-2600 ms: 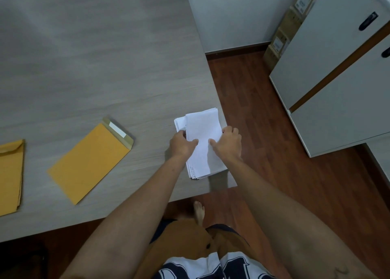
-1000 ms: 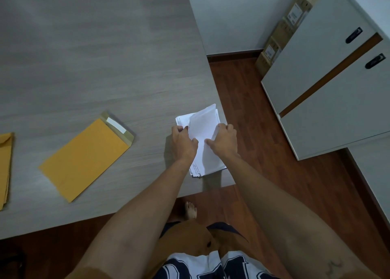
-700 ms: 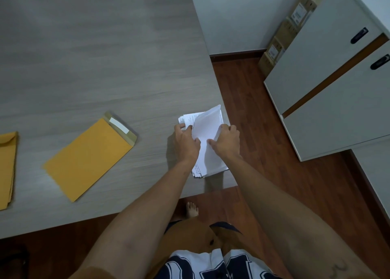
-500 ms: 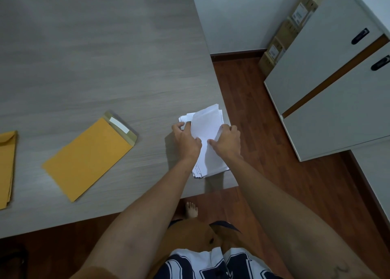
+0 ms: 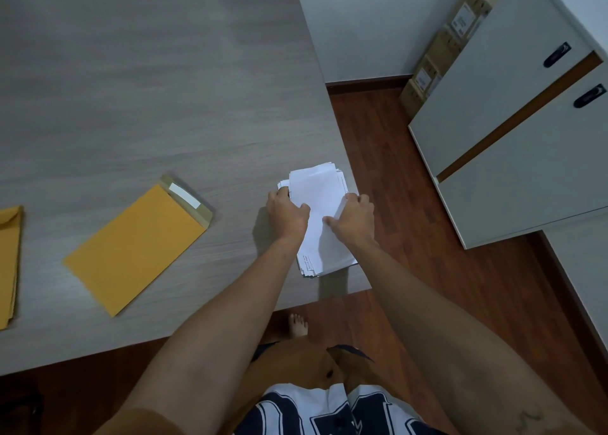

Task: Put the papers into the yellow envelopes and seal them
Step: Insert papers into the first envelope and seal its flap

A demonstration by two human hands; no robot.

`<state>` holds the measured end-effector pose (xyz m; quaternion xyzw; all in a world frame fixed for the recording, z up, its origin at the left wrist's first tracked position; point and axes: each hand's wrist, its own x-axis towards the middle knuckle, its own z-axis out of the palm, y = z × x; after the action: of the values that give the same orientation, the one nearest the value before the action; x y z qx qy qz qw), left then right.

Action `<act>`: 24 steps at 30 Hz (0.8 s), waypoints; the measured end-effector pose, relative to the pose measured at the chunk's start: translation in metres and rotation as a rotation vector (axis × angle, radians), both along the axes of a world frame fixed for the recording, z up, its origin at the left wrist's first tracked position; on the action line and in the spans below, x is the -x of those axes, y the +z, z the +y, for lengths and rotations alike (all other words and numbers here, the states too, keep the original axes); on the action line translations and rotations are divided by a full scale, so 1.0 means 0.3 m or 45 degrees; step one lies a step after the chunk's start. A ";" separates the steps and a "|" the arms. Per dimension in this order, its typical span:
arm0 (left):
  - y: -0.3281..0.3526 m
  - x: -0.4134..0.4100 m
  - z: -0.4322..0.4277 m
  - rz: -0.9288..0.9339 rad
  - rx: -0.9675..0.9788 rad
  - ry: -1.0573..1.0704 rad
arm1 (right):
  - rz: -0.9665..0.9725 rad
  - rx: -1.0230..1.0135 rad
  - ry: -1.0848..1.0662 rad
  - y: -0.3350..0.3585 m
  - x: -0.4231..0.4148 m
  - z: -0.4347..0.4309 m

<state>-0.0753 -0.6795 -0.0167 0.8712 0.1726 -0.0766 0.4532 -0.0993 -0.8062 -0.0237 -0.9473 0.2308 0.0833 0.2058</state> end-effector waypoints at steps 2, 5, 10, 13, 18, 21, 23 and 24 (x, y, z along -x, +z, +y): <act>-0.005 0.002 0.007 -0.036 -0.070 -0.032 | -0.001 -0.001 -0.002 -0.002 -0.001 0.000; -0.011 0.008 0.020 -0.088 -0.092 -0.085 | 0.001 -0.002 -0.003 -0.006 -0.004 0.000; -0.031 0.027 0.042 -0.122 -0.146 -0.255 | 0.008 0.019 0.006 -0.014 -0.007 -0.001; -0.037 0.033 0.051 -0.140 -0.159 -0.272 | 0.003 0.017 0.003 -0.017 -0.007 -0.002; -0.036 0.025 0.043 -0.167 -0.210 -0.281 | 0.005 0.012 0.008 -0.020 -0.005 -0.002; -0.039 0.026 0.034 -0.120 -0.211 -0.309 | 0.006 0.012 0.005 -0.019 -0.006 -0.003; -0.041 0.027 0.031 -0.079 -0.188 -0.313 | 0.005 0.018 0.008 -0.019 -0.006 -0.003; -0.040 0.028 0.030 -0.068 -0.172 -0.305 | 0.002 0.018 0.006 -0.019 -0.006 -0.002</act>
<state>-0.0835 -0.6705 -0.0289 0.9158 0.0599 -0.0951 0.3855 -0.0975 -0.8069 -0.0295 -0.9493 0.2292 0.0828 0.1987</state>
